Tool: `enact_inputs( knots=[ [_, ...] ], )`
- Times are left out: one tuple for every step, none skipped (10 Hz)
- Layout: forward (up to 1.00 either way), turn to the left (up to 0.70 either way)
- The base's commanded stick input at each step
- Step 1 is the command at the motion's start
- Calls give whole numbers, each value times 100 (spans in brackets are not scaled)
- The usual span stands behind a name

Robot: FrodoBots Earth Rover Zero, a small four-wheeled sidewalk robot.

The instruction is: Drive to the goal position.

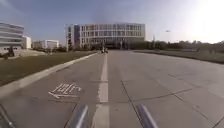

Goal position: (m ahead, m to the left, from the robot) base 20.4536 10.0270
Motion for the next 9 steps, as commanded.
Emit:
enact_inputs(
  knots=[
    [70, -14],
    [70, -14],
    [70, -14],
    [70, -14],
    [70, -14],
    [70, -14],
    [70, -14],
    [70, -14],
    [70, -14]
  ],
)
